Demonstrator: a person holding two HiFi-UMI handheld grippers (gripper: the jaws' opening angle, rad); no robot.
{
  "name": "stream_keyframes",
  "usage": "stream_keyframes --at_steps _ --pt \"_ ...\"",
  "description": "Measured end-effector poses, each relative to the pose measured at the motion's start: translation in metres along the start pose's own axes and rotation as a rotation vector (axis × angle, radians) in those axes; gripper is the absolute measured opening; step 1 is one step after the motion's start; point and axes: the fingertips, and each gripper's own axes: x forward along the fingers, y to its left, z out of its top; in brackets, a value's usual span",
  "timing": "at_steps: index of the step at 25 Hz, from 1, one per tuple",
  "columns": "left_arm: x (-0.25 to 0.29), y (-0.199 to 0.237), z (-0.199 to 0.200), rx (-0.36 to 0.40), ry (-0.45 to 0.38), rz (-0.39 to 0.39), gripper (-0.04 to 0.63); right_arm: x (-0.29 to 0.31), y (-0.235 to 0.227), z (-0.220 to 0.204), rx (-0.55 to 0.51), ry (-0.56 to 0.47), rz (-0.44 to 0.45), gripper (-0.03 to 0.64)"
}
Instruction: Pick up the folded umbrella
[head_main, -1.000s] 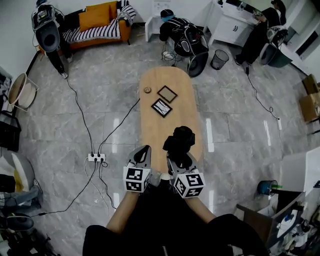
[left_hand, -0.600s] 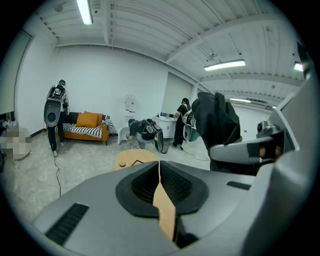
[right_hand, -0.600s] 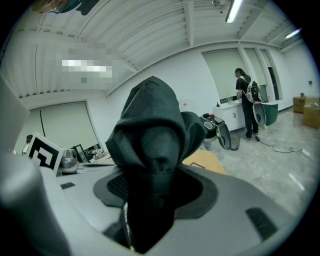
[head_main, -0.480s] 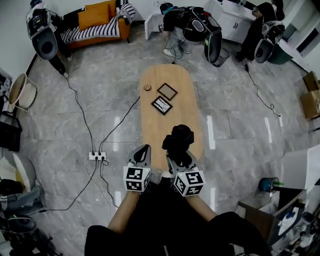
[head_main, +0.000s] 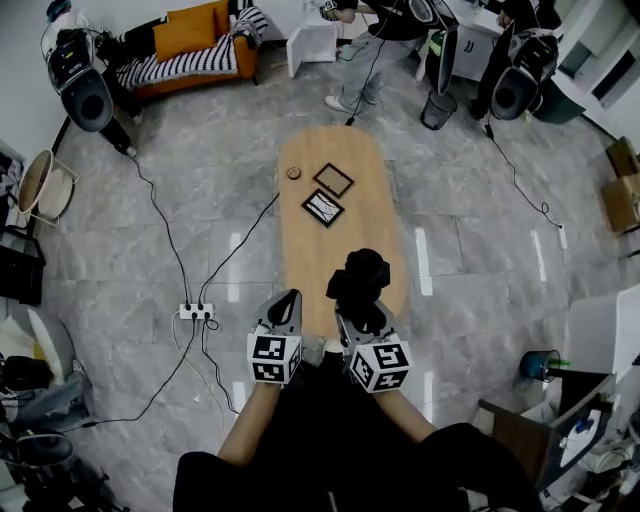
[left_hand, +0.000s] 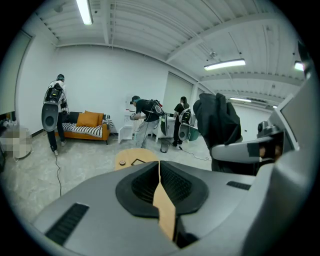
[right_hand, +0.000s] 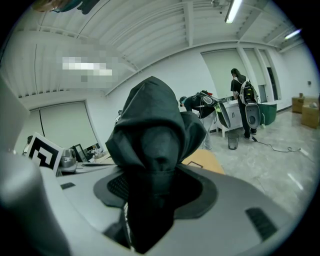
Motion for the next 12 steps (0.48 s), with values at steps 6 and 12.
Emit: stream_keyframes --at_steps 6,12 --pt "-0.0020 -0.0022 -0.0023 0.002 0.001 -0.003 0.018 -0.0031 0.0007 -0.0014 -0.003 -0.005 -0.003 0.227" --pt "-0.0029 -0.0007 -0.0026 0.001 0.001 -0.003 0.018 -0.0023 0.0011 -0.0033 0.001 0.001 -0.002 0.227"
